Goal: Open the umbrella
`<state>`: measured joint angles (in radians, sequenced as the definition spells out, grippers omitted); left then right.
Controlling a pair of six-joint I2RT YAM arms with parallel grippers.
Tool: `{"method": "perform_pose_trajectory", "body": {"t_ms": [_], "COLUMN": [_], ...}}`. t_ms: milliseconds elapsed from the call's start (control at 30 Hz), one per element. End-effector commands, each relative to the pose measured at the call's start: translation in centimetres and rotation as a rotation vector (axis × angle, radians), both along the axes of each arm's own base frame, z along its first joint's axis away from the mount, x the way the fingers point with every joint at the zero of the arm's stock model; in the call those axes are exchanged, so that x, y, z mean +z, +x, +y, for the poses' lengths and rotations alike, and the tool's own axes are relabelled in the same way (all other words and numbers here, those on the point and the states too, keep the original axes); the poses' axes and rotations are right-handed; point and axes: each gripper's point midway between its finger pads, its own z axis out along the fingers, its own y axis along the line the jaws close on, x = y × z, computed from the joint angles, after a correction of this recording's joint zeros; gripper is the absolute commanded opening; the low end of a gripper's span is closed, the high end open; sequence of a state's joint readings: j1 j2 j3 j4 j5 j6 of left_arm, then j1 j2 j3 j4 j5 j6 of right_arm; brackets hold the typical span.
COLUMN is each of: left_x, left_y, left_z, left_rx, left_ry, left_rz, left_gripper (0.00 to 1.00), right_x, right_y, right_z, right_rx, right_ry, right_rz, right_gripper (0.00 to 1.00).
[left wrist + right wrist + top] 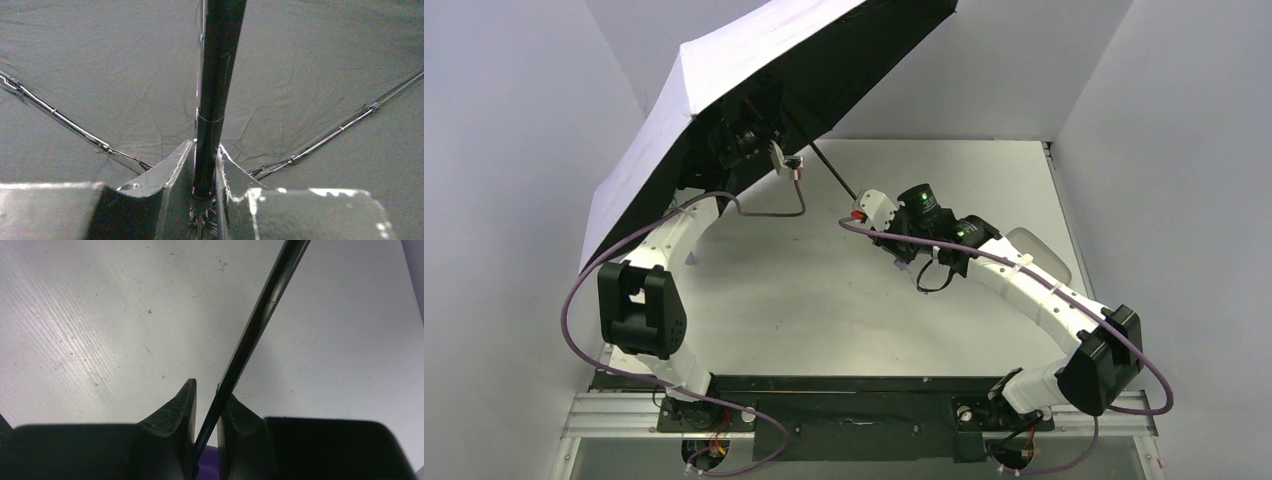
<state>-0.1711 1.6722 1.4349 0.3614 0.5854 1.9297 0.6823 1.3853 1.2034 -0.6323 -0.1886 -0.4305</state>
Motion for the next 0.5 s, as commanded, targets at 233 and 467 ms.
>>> {"method": "perform_pose_trajectory", "body": {"t_ms": [233,467], "left_x": [16.7,14.0], "left_y": [-3.5,-3.5], "left_z": [24.9,18.1], "left_rx": [0.876,0.653], "left_ry": [-0.31,-0.259], "left_rz": [-0.528,-0.467], "left_gripper": [0.16,0.08], "right_x": [-6.5,-5.2], "right_y": [-22.1,-20.4], "right_z": [-15.1,-11.9], "right_rx": [0.378,0.401], "right_ry": [-0.652,-0.529], "right_rz": [0.889,0.815], "right_gripper": [0.0,0.0]}}
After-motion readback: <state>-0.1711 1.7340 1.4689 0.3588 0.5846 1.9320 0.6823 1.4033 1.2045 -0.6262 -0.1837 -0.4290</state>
